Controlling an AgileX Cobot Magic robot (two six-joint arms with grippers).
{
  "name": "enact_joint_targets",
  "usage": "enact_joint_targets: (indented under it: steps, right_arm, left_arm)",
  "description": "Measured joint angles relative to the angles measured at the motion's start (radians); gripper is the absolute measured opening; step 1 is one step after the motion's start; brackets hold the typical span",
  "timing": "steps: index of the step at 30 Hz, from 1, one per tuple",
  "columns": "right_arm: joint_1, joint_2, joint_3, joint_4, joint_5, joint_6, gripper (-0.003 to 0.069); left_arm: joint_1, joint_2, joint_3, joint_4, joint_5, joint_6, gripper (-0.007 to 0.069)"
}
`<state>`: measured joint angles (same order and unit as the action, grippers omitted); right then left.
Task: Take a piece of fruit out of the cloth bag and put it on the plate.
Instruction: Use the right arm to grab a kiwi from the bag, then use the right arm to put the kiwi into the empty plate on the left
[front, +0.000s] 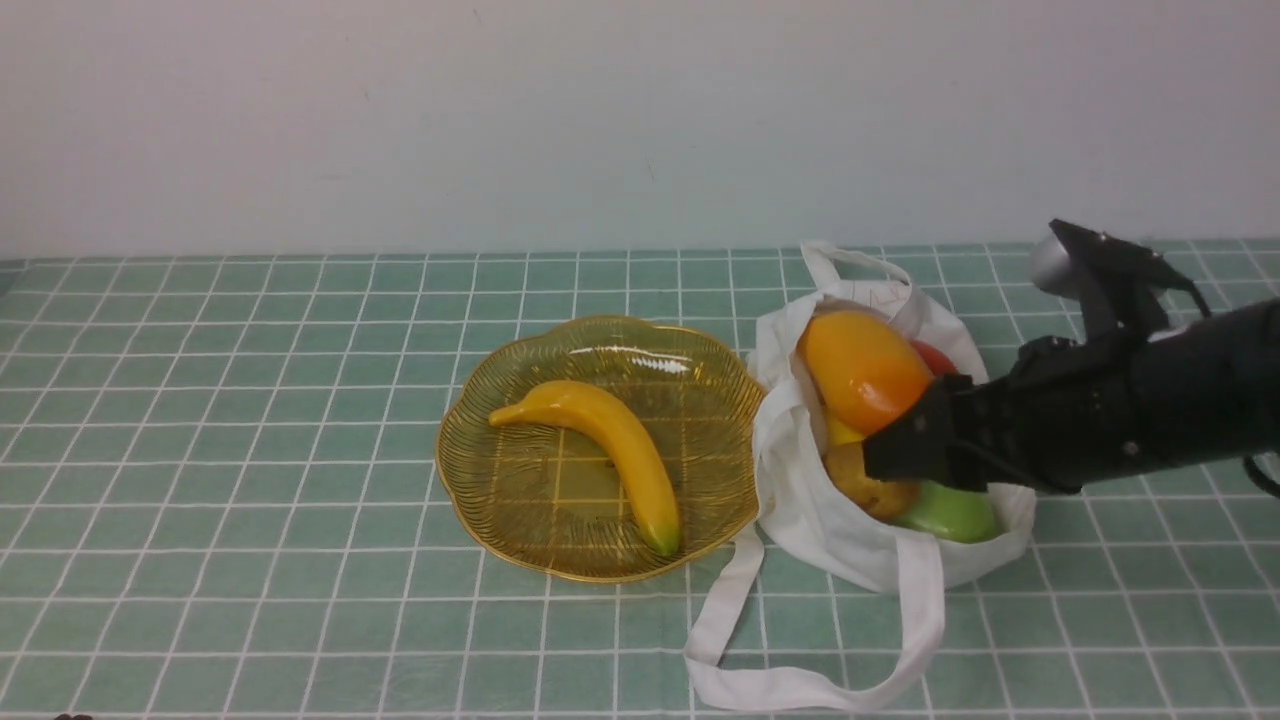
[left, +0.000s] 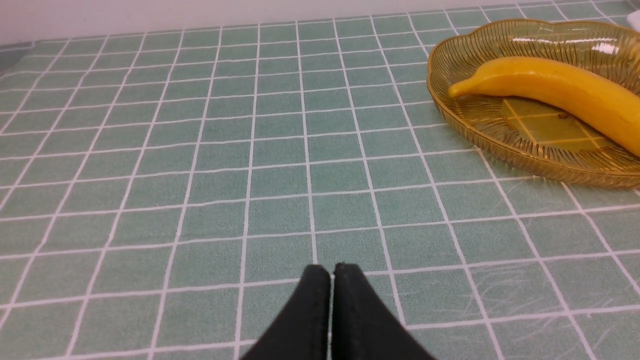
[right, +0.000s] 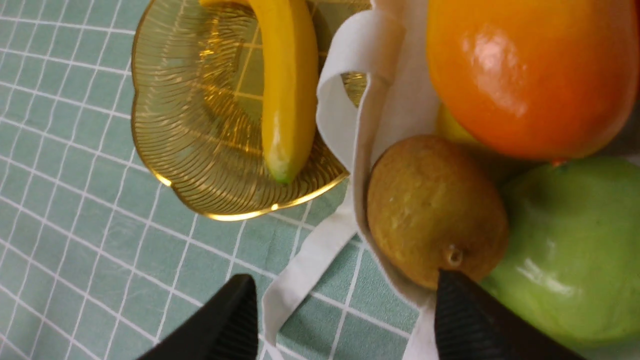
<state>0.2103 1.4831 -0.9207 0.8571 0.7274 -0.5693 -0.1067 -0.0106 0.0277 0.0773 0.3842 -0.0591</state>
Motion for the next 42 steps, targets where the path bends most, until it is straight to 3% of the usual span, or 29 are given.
enact_joint_targets:
  steps: [5,15,23,28,33,42]
  right_arm:
    - [0.003,0.086,-0.06,-0.077,-0.007,0.078,0.051]
    - [0.004,0.194,-0.084,-0.096,-0.064,0.109,0.0514]
    - [0.005,0.226,-0.095,-0.037,-0.09,0.083,0.0514]
    - [0.005,0.229,-0.096,0.0,-0.09,0.039,0.0489]
    - [0.005,0.237,-0.096,0.001,-0.071,0.029,0.0387]
    - [0.005,0.203,-0.095,-0.047,-0.031,0.015,0.0384]
  left_arm:
    - [0.0,0.0,0.0,0.0,0.0,0.0,-0.0008]
    - [0.0,0.0,0.0,0.0,0.0,0.0,-0.0008]
    - [0.0,0.0,0.0,0.0,0.0,0.0,-0.0008]
    - [0.0,0.0,0.0,0.0,0.0,0.0,-0.0008]
    - [0.0,0.0,0.0,0.0,0.0,0.0,-0.0008]
    - [0.0,0.0,0.0,0.0,0.0,0.0,-0.0008]
